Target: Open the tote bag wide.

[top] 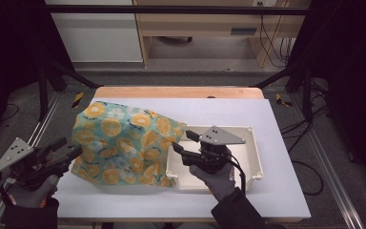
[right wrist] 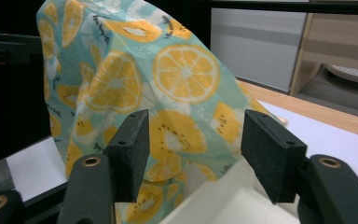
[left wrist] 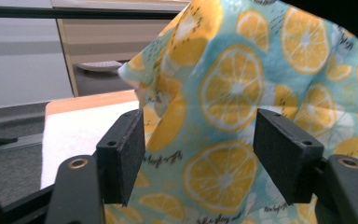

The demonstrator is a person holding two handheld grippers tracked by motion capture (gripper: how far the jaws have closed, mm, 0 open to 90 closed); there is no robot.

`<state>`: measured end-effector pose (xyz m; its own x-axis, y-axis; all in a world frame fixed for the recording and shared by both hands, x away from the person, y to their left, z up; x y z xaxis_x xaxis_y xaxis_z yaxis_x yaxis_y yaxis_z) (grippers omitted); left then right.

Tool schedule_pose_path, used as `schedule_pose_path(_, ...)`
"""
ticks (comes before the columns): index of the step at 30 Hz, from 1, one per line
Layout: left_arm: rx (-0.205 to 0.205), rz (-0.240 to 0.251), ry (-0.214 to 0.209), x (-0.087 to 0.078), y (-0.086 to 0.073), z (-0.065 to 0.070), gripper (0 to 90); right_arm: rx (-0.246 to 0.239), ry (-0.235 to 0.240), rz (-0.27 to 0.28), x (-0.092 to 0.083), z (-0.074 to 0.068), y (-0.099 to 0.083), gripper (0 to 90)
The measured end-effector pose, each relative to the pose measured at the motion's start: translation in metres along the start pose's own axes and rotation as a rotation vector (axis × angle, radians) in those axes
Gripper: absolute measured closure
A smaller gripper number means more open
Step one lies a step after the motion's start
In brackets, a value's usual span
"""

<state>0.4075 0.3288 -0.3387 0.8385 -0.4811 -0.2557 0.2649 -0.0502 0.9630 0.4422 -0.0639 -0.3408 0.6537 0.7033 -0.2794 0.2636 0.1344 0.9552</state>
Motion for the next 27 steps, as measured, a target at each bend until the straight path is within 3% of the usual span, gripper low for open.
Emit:
schedule_pose_path(8, 0.020, -0.007, 0.008, 0.013, 0.012, 0.009, 39.5, 0.000, 0.040, -0.005, 0.018, -0.013, 0.006, 45.3)
schedule_pose_path(14, 0.027, -0.017, 0.029, 0.019, 0.013, 0.014, 50.8, -0.010, 0.054, -0.015, 0.029, -0.018, 0.009, 49.1)
schedule_pose_path(22, 0.012, -0.028, 0.036, 0.017, 0.008, 0.010, 68.9, -0.031, 0.054, -0.042, 0.044, -0.022, 0.009, 64.2)
schedule_pose_path(26, 0.004, -0.032, 0.037, 0.014, 0.006, 0.009, 75.9, -0.037, 0.053, -0.054, 0.048, -0.024, 0.008, 74.9)
schedule_pose_path(27, -0.001, -0.031, 0.039, 0.013, 0.006, 0.008, 77.2, -0.043, 0.037, -0.062, 0.049, -0.025, 0.008, 81.0)
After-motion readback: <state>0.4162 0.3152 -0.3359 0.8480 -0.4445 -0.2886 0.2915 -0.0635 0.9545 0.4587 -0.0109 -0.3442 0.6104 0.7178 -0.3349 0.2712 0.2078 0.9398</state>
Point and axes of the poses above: each handheld gripper's, and its own axes: x roughly forward along the jaws, y roughly out of its top, z roughly to its right, the point moved 3 cm from there along x, roughly forward along the jaws
